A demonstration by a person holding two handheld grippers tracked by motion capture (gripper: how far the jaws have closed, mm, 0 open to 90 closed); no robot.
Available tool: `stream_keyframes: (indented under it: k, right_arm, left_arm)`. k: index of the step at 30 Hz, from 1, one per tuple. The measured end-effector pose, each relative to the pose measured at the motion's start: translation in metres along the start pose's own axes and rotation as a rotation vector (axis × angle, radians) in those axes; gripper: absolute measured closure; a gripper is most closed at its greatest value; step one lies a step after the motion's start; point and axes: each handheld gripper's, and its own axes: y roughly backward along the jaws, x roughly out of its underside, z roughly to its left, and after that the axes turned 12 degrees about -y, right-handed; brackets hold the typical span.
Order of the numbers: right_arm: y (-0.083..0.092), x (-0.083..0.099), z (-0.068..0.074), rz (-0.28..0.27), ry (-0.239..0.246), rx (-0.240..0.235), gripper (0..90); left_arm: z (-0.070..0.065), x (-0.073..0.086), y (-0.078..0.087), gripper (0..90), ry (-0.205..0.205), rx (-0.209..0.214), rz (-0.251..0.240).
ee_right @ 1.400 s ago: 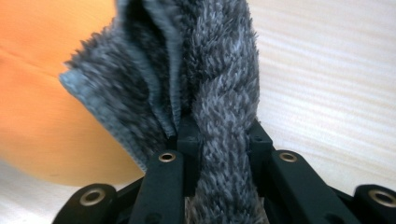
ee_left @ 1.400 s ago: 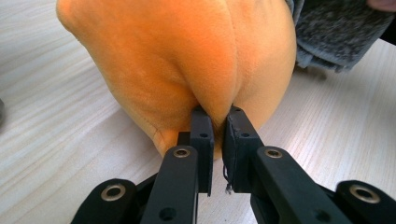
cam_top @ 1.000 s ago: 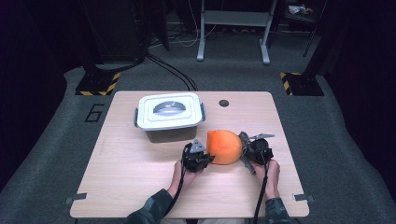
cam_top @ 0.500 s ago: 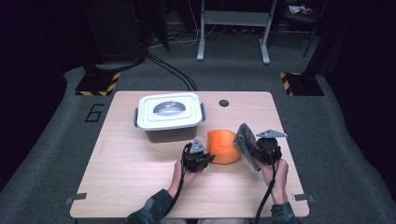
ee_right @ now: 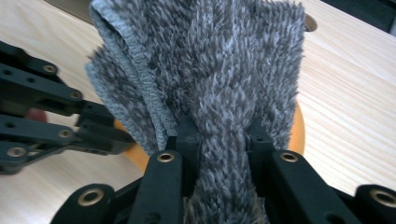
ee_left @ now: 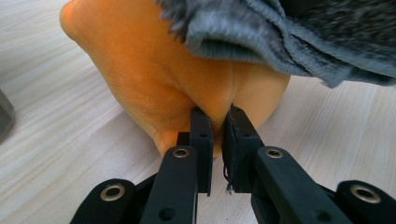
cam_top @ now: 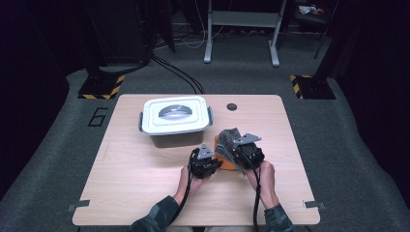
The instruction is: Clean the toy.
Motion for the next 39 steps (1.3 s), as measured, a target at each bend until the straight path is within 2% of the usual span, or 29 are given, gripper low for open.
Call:
stream_keyframes:
  k: [8,10,11,12,20,23,30,34,39]
  right_arm:
    - [0.002,0.005,-0.018,-0.002,-0.048,0.022,73.7]
    - [0.003,0.008,-0.027,0.002,-0.078,0.038,73.7]
    - [0.003,0.008,-0.027,0.002,-0.078,0.038,73.7]
    - [0.002,0.010,-0.032,0.008,-0.104,0.050,73.6]
    - [-0.002,0.017,-0.048,0.020,-0.140,0.078,73.5]
    - [-0.006,0.021,-0.056,0.029,-0.162,0.085,73.5]
    - [-0.023,0.033,-0.075,0.094,-0.208,0.109,73.5]
    - [-0.036,0.041,-0.080,0.134,-0.240,0.097,73.6]
    - [-0.044,0.046,-0.084,0.146,-0.251,0.083,73.7]
  left_arm:
    - [0.000,0.000,-0.001,82.8,-0.001,0.003,0.000]
    - [0.000,0.000,-0.001,82.8,-0.002,0.003,0.001]
    - [0.000,0.000,-0.001,82.8,-0.002,-0.001,0.000]
    - [0.000,0.000,-0.001,82.8,-0.003,0.001,0.002]
    - [0.000,0.001,-0.002,82.7,0.003,0.001,-0.003]
    - [0.000,0.002,-0.001,82.6,0.003,0.000,0.000]
    - [0.000,0.003,-0.002,82.7,0.010,0.004,-0.001]
    - [0.001,0.003,-0.002,82.6,0.008,0.005,0.002]
    - [0.000,0.004,-0.002,82.6,0.010,0.003,-0.003]
